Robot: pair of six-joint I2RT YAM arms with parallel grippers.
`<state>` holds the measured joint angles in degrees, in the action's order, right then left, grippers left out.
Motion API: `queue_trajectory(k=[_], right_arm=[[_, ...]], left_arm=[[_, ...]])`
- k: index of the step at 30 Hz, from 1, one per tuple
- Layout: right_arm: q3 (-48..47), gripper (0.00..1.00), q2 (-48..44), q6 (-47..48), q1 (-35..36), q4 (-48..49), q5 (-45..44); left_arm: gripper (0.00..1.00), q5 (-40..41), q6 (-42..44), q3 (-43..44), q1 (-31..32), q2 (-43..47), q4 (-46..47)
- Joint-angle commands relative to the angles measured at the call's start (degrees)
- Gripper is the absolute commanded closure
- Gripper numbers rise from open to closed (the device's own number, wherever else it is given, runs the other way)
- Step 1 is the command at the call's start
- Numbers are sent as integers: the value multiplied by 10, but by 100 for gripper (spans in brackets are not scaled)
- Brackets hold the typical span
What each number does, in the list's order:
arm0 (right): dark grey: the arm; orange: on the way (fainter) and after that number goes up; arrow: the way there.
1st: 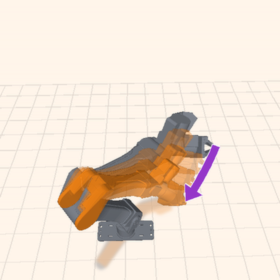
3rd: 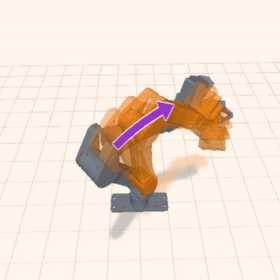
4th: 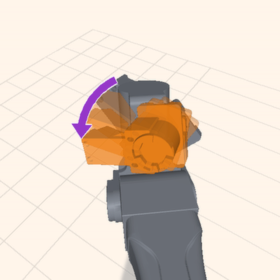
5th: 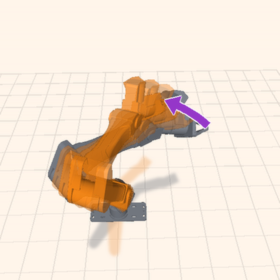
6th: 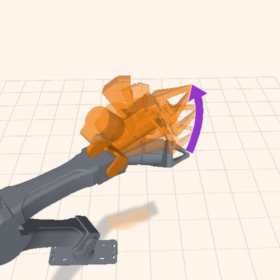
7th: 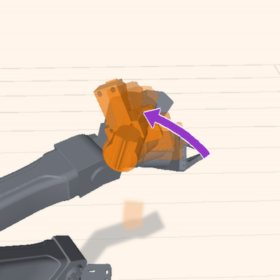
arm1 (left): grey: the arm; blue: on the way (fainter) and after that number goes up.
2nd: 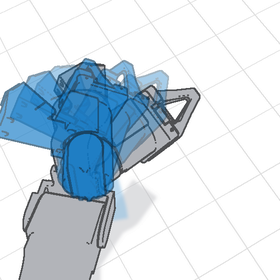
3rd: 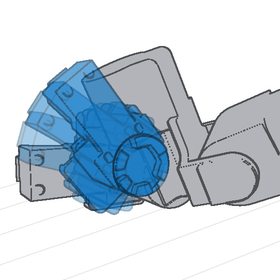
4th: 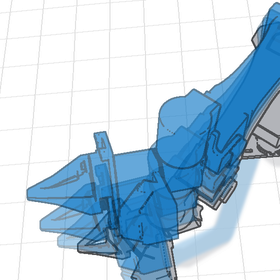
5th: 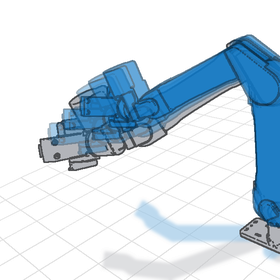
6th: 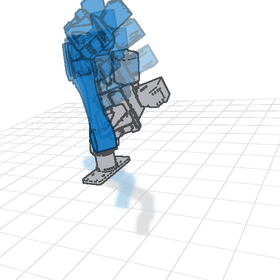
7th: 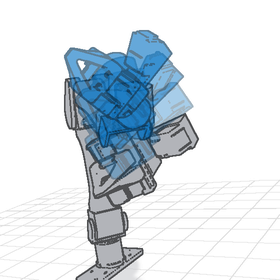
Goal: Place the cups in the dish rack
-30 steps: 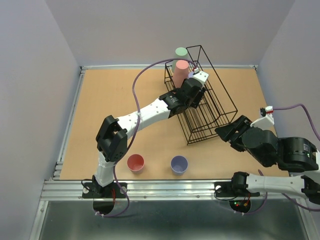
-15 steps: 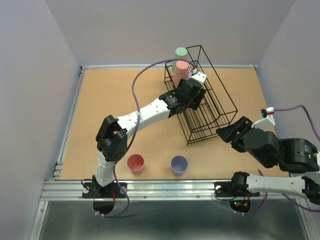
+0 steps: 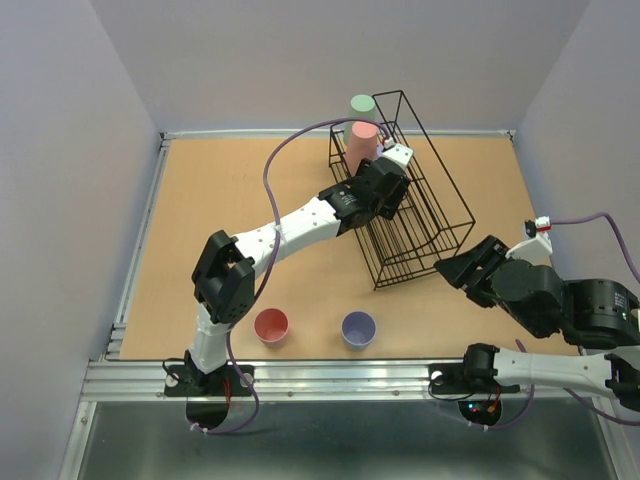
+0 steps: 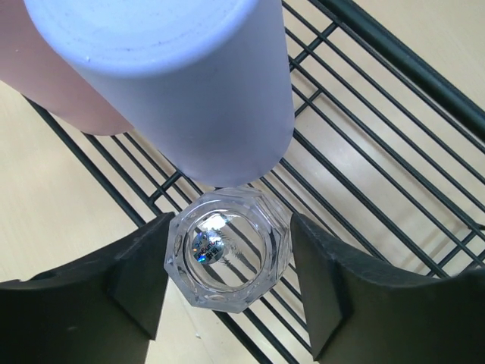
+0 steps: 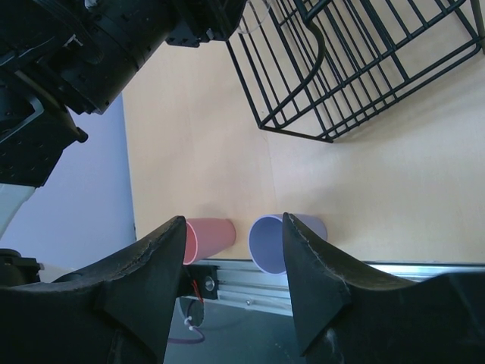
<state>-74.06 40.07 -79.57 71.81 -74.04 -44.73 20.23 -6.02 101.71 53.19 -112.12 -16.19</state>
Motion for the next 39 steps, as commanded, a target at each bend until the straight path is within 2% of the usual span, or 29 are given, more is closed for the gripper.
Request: queue_trajectory(k=[1,9,22,34,39], right_arm=[[7,41,-4,-8,2,-1,-5],[9,42,-8,-8,2,-2,0],[14,42,-7,-5,2,-1,6],[19,42,-11,3,2,5,16],[18,43,-16,3,2,1,20]], left_arm=[[23,24,-2,9,-1,15,-11],[19,39,-1,10,-1,28,-17],[19,59,-10,48,-1,74,-64],[18,23,-35,2,-1,118,-68],[19,3,-61,-7,-1,167,-96]])
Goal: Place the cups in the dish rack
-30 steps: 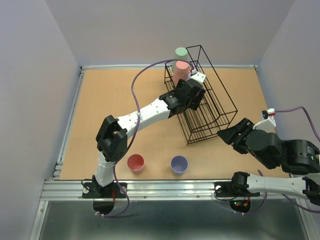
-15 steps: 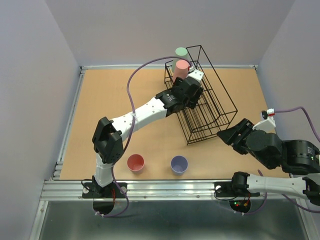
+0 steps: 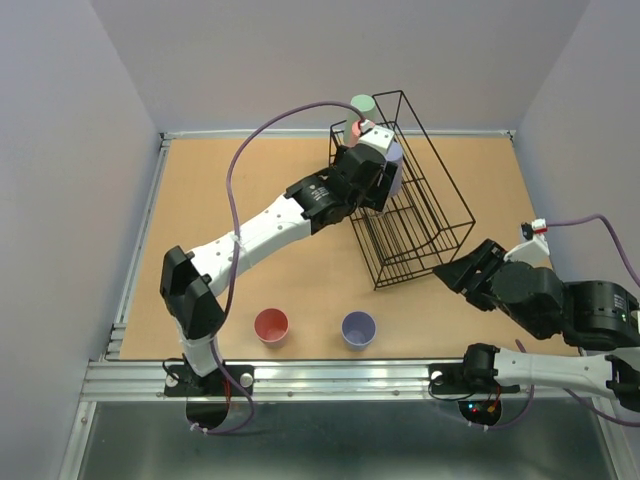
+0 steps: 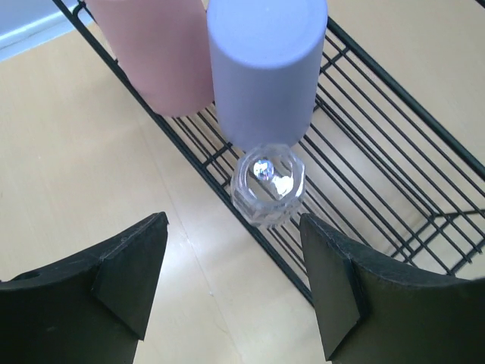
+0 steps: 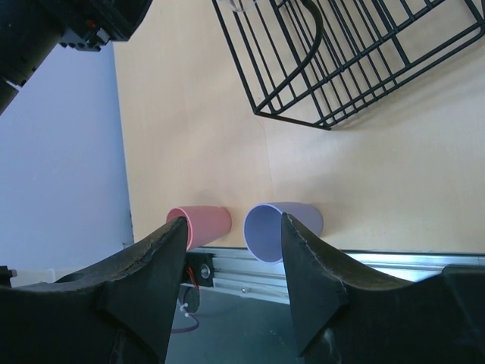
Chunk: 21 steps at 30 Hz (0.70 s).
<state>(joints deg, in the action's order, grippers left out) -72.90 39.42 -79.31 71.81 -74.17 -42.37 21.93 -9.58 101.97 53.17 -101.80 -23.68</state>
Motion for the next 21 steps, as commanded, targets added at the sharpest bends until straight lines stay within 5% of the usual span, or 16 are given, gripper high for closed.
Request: queue_trajectory(k=[1,13,18,21], right_arm=[[7,43,-10,-1,2,-1,-2],[51,42,43,88,2,88,70],[92,41,57,108,2,141,107],[103,41,68,110,2,155,126]], left_arm=[[20,-19,-28,-20,-1,75,-28],[26,-215,-80,-270,0,313,-68],[34,-333,-120,-372,20,346,-53],[33,-335,-137,-404,66,332,-51]])
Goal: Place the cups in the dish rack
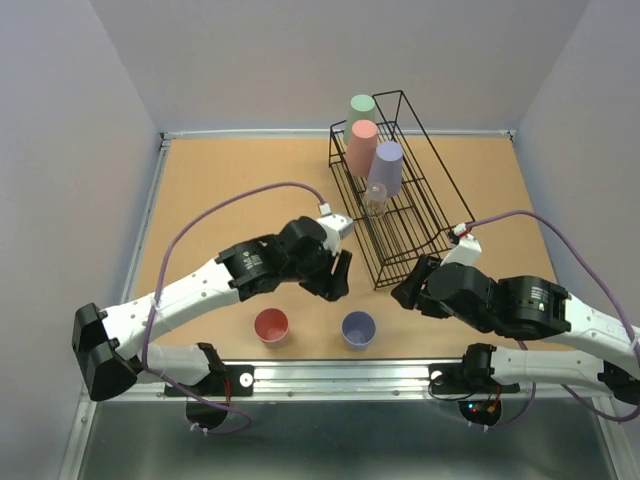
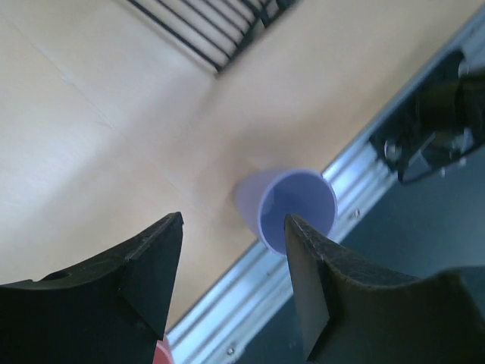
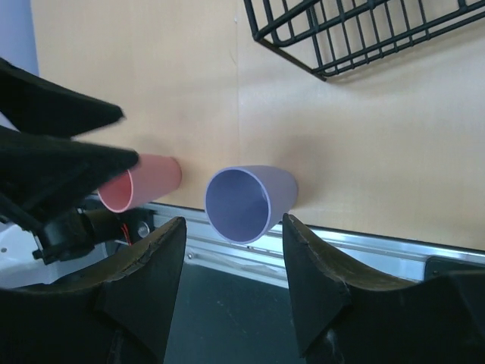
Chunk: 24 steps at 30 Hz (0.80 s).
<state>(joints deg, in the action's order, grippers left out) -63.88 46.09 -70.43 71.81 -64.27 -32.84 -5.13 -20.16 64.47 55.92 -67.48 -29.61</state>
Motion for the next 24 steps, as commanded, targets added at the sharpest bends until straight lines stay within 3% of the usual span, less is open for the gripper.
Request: queue_trajectory(k=[1,13,24], right_arm=[[18,41,3,20,2,59,32],[44,41,-39,-10,2,51,37],[43,41,-52,-22,1,30,34]], left_arm=[[32,-60,-40,-36,60,-17,5],[33,-36,-73,-60,121,-106,29],[58,6,-89,-69,122,-137,43]])
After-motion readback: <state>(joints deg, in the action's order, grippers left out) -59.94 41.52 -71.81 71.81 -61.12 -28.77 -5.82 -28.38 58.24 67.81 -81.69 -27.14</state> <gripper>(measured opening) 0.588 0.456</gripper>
